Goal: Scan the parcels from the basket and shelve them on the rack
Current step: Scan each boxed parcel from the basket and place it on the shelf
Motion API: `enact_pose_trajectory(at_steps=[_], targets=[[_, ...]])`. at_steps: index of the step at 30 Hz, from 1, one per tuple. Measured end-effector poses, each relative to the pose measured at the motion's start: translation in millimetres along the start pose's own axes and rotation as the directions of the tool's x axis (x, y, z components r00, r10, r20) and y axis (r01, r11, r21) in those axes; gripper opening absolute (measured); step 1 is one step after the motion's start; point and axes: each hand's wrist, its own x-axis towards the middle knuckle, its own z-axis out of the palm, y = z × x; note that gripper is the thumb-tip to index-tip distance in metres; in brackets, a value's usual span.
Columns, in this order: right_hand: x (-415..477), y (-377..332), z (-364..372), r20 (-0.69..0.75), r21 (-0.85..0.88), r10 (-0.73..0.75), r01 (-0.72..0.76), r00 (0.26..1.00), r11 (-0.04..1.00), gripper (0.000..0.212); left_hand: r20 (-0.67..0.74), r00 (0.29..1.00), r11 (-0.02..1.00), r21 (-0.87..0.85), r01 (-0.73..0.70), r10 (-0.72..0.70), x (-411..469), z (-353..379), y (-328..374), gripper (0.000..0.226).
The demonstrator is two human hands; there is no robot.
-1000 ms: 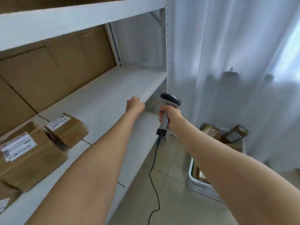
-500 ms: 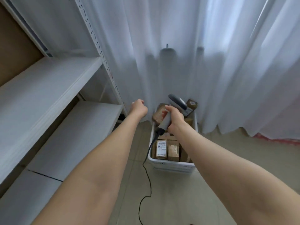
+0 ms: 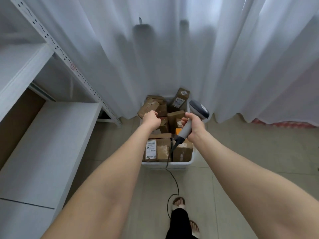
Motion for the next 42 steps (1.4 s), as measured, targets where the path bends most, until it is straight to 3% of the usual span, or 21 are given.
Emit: enact_pose_trajectory(at_steps=[8,15,28,33,37,42], targets=[[79,-10,11,-0.095,-0.063,0.053,-0.059,0.994,0.996,0.013,0.125,0.992,1.000,-0.015,0.015,-0.013,75,48,5,0.045],[127,-17,26,-0.097,-0.087,0.093,-0.101,0.991,0.991,0.015,0.084,0.995,0.998,-0.022,0.050,-0.048,131,58,-1,0.039],[215,8,38,-0.087,-0.259,0.220,-0.236,0.972,0.937,0.020,0.148,0.951,0.962,0.003,0.273,-0.270,179,116,-35,0.047],[241,38,25,-0.083,-0.343,0.322,-0.330,0.943,0.879,0.019,0.221,0.894,0.918,0.022,0.395,-0.390,180,149,-65,0.051],[263,78,9,-0.087,-0.480,0.387,-0.379,0.918,0.791,0.029,0.300,0.834,0.881,0.059,0.469,-0.464,180,192,-100,0.063],[292,121,-12,-0.094,-0.537,0.416,-0.398,0.904,0.744,0.047,0.295,0.779,0.828,0.095,0.552,-0.553,182,246,-138,0.095]])
